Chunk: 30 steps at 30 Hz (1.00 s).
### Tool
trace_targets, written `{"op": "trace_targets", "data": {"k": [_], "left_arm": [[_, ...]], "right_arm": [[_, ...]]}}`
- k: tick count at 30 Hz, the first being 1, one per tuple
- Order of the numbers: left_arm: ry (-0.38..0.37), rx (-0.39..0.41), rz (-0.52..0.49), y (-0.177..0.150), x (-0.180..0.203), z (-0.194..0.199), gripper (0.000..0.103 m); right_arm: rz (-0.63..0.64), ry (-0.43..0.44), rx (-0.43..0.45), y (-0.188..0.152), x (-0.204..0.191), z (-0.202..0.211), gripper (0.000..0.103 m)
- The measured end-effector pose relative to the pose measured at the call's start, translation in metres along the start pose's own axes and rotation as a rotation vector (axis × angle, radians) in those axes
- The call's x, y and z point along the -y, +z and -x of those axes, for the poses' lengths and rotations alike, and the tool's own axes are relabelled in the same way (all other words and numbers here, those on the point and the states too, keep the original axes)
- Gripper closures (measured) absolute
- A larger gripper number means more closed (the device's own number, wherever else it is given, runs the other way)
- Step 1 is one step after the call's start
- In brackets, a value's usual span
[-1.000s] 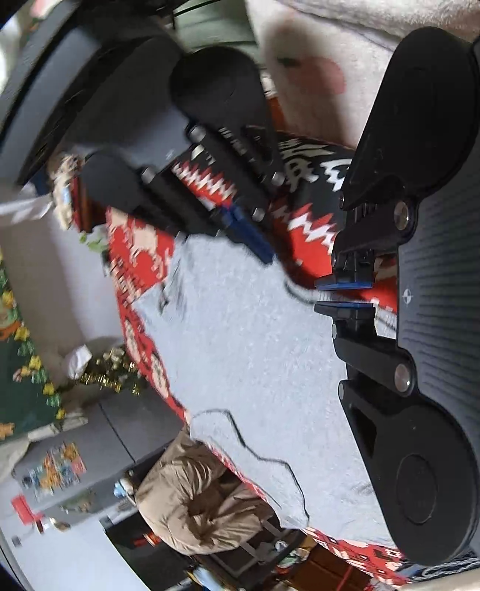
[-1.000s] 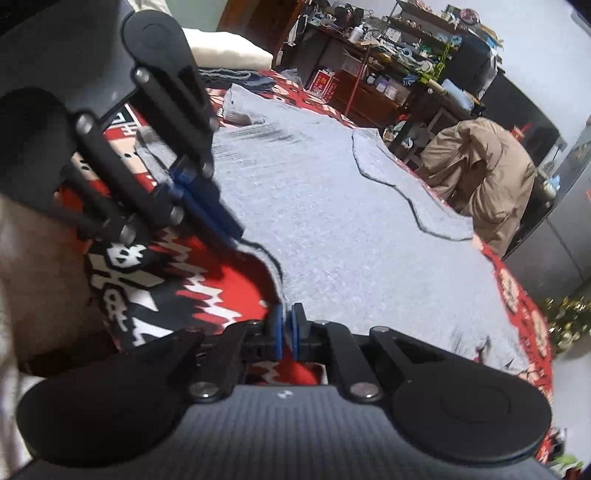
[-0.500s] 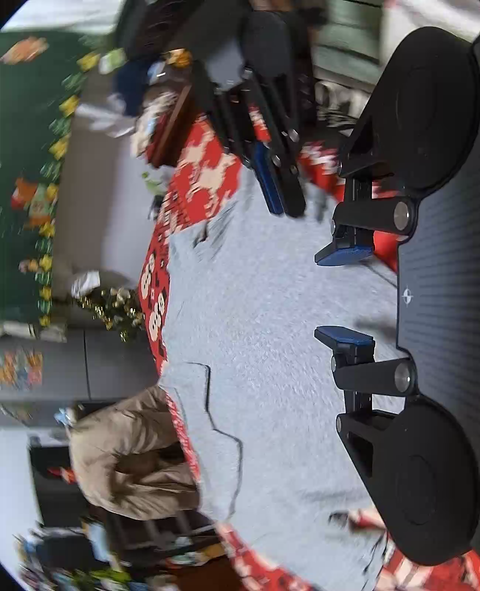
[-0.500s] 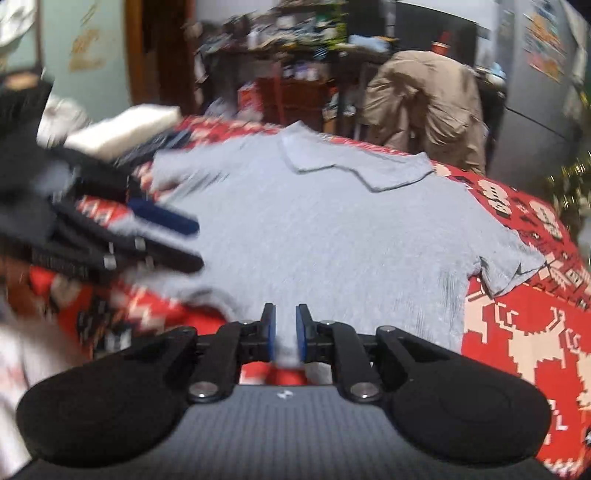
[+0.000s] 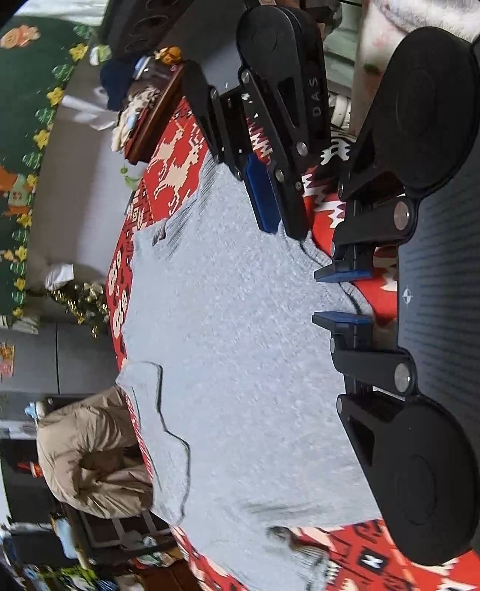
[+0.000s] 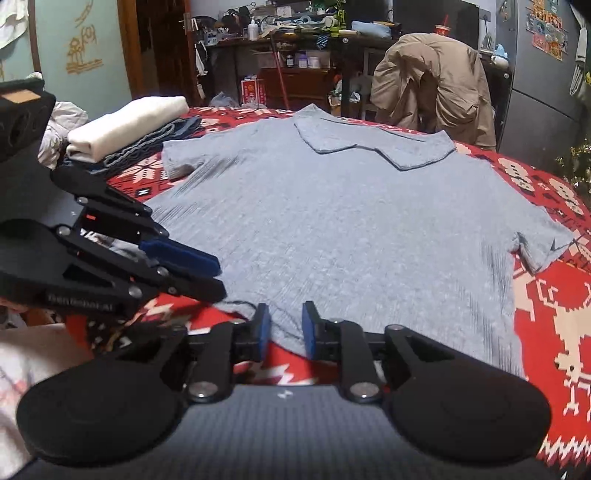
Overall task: Fold clothes
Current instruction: 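Lay the shirt flat on the bed and open both grippers wide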
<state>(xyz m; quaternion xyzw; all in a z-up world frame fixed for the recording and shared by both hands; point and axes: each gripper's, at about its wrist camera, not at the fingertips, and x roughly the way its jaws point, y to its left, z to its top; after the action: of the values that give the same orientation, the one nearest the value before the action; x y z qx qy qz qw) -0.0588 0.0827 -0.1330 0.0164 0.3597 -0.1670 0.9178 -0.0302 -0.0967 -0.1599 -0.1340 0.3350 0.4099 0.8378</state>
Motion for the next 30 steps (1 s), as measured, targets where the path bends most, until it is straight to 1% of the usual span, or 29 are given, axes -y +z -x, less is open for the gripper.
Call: {"op": "trace_targets", "data": {"k": [2,4,5,6,7,8,9,10,11,12,13,14,15,17,19,22,27,30], "left_arm": [[0.002,-0.009,0.030,0.000,-0.002,0.004,0.083],[-0.009,-0.007,0.068,0.000,-0.004,0.011,0.070],[-0.015,-0.002,0.087,0.000,-0.005,0.015,0.068],[-0.011,0.007,0.097,0.000,-0.005,0.020,0.065],[-0.008,0.016,0.107,0.001,-0.006,0.025,0.059],[-0.004,0.024,0.116,0.001,-0.006,0.029,0.056],[0.002,0.034,0.125,0.002,-0.007,0.035,0.049],[0.003,0.044,0.131,0.003,-0.008,0.040,0.043],[0.006,0.053,0.137,0.003,-0.009,0.044,0.041],[0.016,0.061,0.143,0.004,-0.009,0.048,0.038],[0.037,0.066,0.150,0.004,-0.010,0.053,0.035],[0.067,0.069,0.158,0.005,-0.010,0.057,0.034],[0.101,0.069,0.165,0.006,-0.011,0.061,0.032],[0.169,0.065,0.172,0.009,-0.013,0.067,0.028],[0.235,0.065,0.170,0.011,-0.014,0.072,0.016],[0.308,0.070,0.158,0.013,-0.016,0.079,0.014],[0.329,0.010,0.224,0.015,-0.025,0.081,0.014],[0.331,0.000,0.233,0.017,-0.028,0.085,0.014]], "right_arm": [[-0.024,0.011,-0.008,-0.001,0.001,0.005,0.080],[-0.051,0.016,-0.012,0.000,0.003,0.012,0.077],[-0.062,0.014,-0.010,0.000,0.003,0.016,0.070],[-0.074,0.012,-0.009,0.000,0.003,0.020,0.067],[-0.085,0.008,-0.005,0.000,0.004,0.023,0.062],[-0.096,0.004,-0.002,0.000,0.004,0.027,0.054],[-0.107,0.002,0.001,0.001,0.005,0.031,0.048],[-0.118,0.000,0.003,0.001,0.005,0.034,0.033],[-0.128,-0.002,0.006,0.002,0.006,0.038,0.020],[-0.139,-0.005,0.008,0.002,0.007,0.042,0.015],[-0.146,-0.008,0.010,0.003,0.007,0.045,0.008],[-0.145,-0.012,0.010,0.004,0.007,0.049,0.002],[-0.145,-0.012,0.006,0.004,0.007,0.052,0.001],[-0.145,-0.021,-0.003,0.006,0.007,0.056,0.001],[-0.142,-0.051,-0.011,0.009,0.008,0.060,0.001],[-0.118,-0.121,-0.021,0.014,0.007,0.064,0.001],[-0.052,-0.192,-0.008,0.024,0.006,0.071,0.001],[-0.046,-0.226,-0.010,0.031,0.008,0.074,0.001]]}}
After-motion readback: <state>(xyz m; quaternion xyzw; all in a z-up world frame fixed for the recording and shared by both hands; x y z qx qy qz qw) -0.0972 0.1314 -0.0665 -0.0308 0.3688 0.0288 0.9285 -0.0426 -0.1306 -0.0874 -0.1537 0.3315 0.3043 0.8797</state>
